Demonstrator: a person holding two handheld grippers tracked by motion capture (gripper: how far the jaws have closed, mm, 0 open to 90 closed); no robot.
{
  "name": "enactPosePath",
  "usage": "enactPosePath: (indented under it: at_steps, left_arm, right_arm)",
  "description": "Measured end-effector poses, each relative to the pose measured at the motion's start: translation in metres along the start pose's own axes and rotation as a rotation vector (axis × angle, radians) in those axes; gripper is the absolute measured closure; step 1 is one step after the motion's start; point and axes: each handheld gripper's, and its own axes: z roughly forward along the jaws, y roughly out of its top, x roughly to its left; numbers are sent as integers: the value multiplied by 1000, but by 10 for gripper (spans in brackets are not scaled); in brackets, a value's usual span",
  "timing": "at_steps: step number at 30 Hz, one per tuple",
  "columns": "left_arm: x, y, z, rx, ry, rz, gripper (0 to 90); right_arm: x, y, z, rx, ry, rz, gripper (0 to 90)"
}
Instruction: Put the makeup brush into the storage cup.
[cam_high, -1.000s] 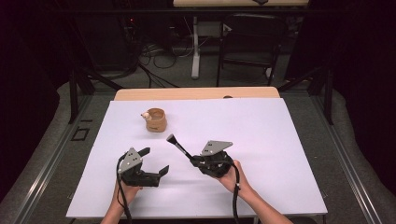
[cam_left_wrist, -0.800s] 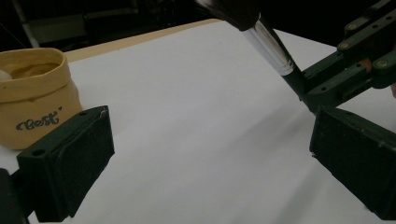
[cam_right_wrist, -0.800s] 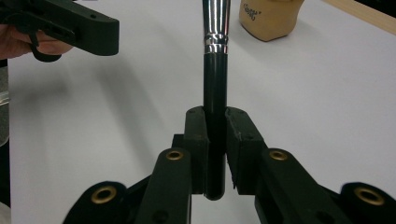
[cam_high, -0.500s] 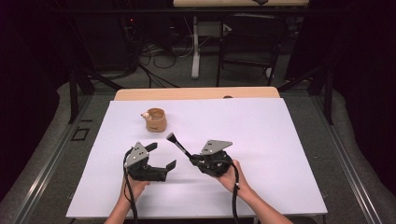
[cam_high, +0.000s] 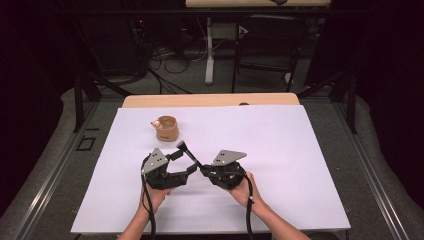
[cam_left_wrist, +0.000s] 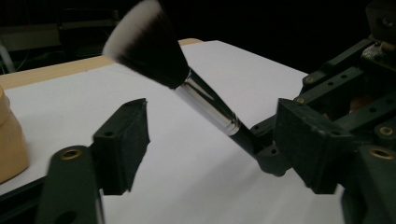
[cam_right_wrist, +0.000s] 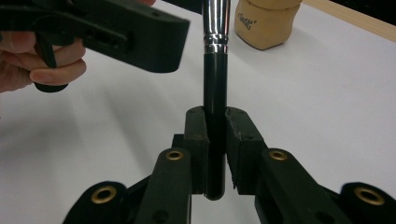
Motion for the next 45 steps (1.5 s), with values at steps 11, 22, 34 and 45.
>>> enactPosePath:
  at_steps: [11, 22, 34, 45]
  left_arm:
    - [3, -1, 5, 0, 12, -44, 585]
    - [6, -3, 6, -11, -6, -84, 657]
    - [3, -3, 6, -31, -37, -88, 725]
    - [3, 1, 2, -25, -75, -66, 774]
  right_arm:
    - [2, -4, 9, 17, -3, 11, 796]
    - [3, -6, 16, 18, 2, -5, 796]
    - [1, -8, 21, 9, 18, -8, 792]
    - [-1, -10, 29, 5, 20, -10, 698]
